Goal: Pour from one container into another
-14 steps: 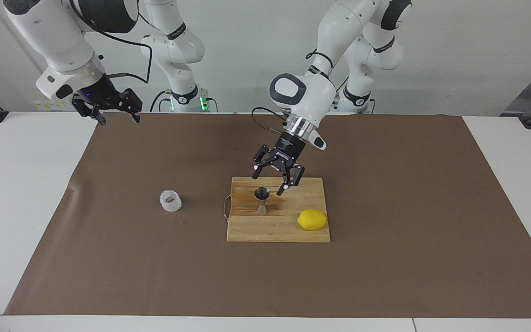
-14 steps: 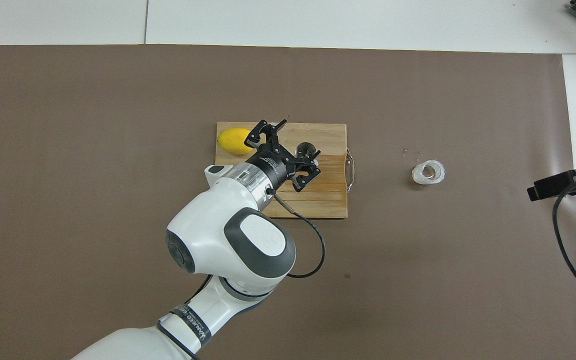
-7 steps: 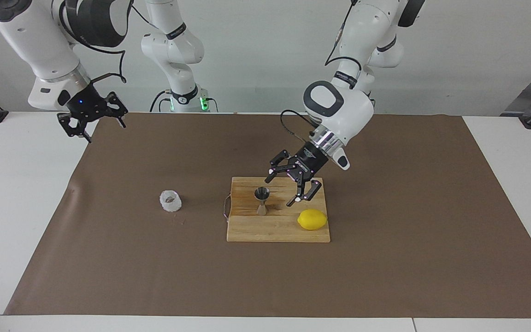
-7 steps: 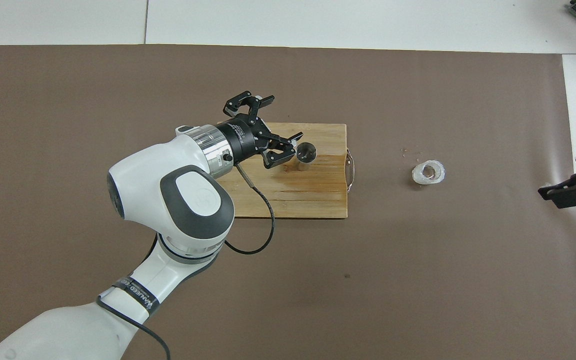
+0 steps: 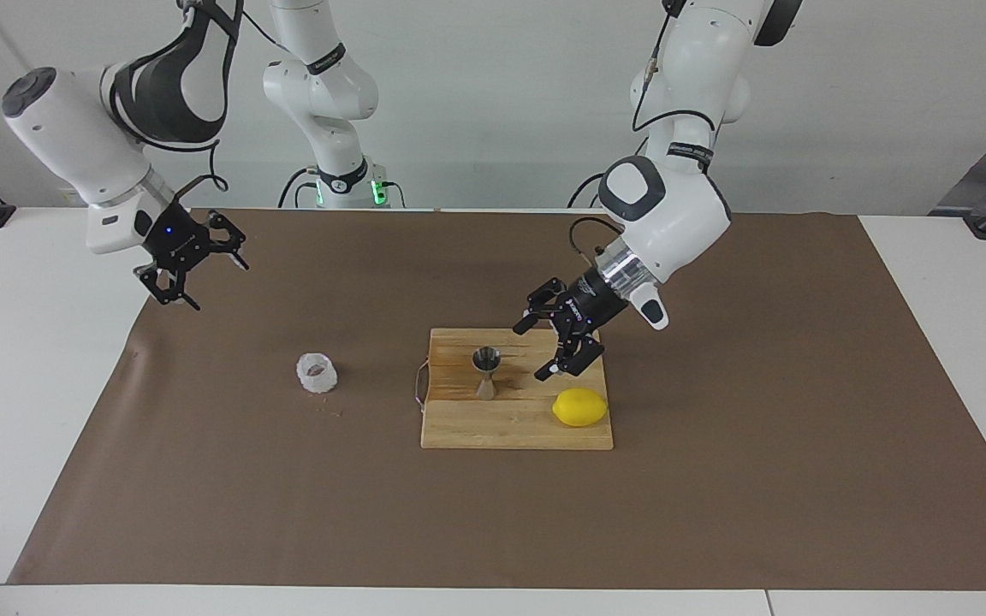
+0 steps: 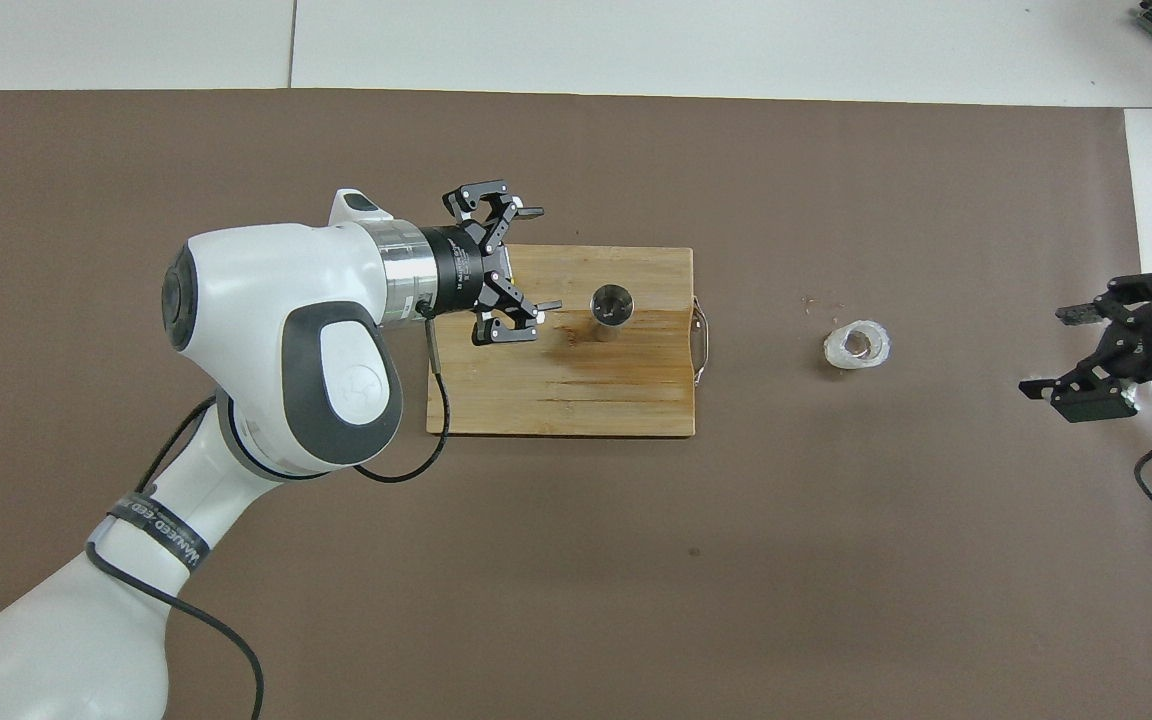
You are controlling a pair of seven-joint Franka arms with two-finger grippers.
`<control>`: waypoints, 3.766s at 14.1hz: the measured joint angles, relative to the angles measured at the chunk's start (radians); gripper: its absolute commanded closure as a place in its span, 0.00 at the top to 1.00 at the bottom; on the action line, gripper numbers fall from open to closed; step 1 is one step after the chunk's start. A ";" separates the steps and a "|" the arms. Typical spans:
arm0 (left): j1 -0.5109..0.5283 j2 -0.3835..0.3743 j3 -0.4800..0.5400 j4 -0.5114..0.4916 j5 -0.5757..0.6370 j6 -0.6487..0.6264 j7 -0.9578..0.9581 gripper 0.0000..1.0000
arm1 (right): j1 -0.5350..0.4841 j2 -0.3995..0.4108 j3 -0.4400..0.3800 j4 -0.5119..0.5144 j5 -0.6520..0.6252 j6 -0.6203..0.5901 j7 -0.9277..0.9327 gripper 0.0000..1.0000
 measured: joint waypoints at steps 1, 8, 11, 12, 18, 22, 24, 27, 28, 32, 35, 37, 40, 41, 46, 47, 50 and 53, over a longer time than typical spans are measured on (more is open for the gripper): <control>0.011 -0.008 0.000 0.001 0.122 -0.025 -0.001 1.00 | -0.012 0.039 -0.001 -0.001 0.035 0.024 -0.068 1.00; 0.100 -0.038 0.002 0.034 0.613 -0.239 0.031 1.00 | -0.019 0.234 0.001 -0.002 0.329 0.093 -0.483 1.00; 0.122 -0.040 0.002 0.063 0.743 -0.338 0.189 1.00 | -0.018 0.308 0.005 -0.003 0.420 0.093 -0.629 1.00; 0.135 -0.044 0.003 0.070 0.759 -0.370 0.281 1.00 | -0.017 0.331 0.007 -0.002 0.448 0.094 -0.670 1.00; 0.264 -0.094 0.009 0.076 0.769 -0.526 0.843 1.00 | 0.002 0.372 0.040 -0.002 0.519 0.079 -0.766 1.00; 0.314 -0.116 0.010 0.085 0.769 -0.586 1.022 1.00 | 0.043 0.385 0.043 -0.003 0.550 0.102 -0.794 1.00; 0.322 -0.117 0.010 0.117 0.792 -0.628 1.061 1.00 | 0.045 0.390 0.042 -0.013 0.550 0.117 -0.819 1.00; 0.354 -0.119 0.011 0.160 0.813 -0.695 1.243 1.00 | 0.044 0.398 0.041 -0.034 0.551 0.139 -0.854 1.00; 0.362 -0.119 0.011 0.177 0.813 -0.717 1.283 1.00 | 0.044 0.398 0.041 -0.035 0.551 0.141 -0.860 1.00; 0.365 -0.142 0.005 0.253 0.814 -0.828 1.319 1.00 | 0.045 0.398 0.041 -0.035 0.568 0.145 -0.887 0.37; 0.365 -0.186 0.005 0.262 0.814 -0.882 1.319 1.00 | 0.045 0.396 0.041 -0.031 0.573 0.154 -0.888 0.20; 0.338 -0.195 0.045 0.259 0.814 -0.892 1.319 1.00 | 0.045 0.396 0.042 -0.031 0.574 0.152 -0.888 0.20; 0.255 -0.202 0.142 0.235 0.814 -0.896 1.325 1.00 | 0.046 0.394 0.068 -0.025 0.589 0.142 -0.824 0.20; 0.227 -0.208 0.165 0.226 0.814 -0.898 1.325 1.00 | 0.047 0.390 0.087 -0.016 0.590 0.142 -0.773 0.20; 0.175 -0.308 0.205 0.111 0.806 -0.900 1.352 1.00 | 0.136 0.293 0.132 0.013 0.582 0.160 -0.453 0.20; 0.179 -0.325 0.211 0.096 0.801 -0.900 1.355 1.00 | 0.170 0.269 0.132 0.013 0.549 0.184 -0.378 0.21; 0.194 -0.341 0.223 0.085 0.796 -0.900 1.360 1.00 | 0.257 0.219 0.134 0.017 0.395 0.242 -0.156 0.21; 0.213 -0.341 0.224 0.088 0.742 -0.897 1.360 1.00 | 0.340 0.207 0.135 0.064 0.190 0.251 0.065 0.21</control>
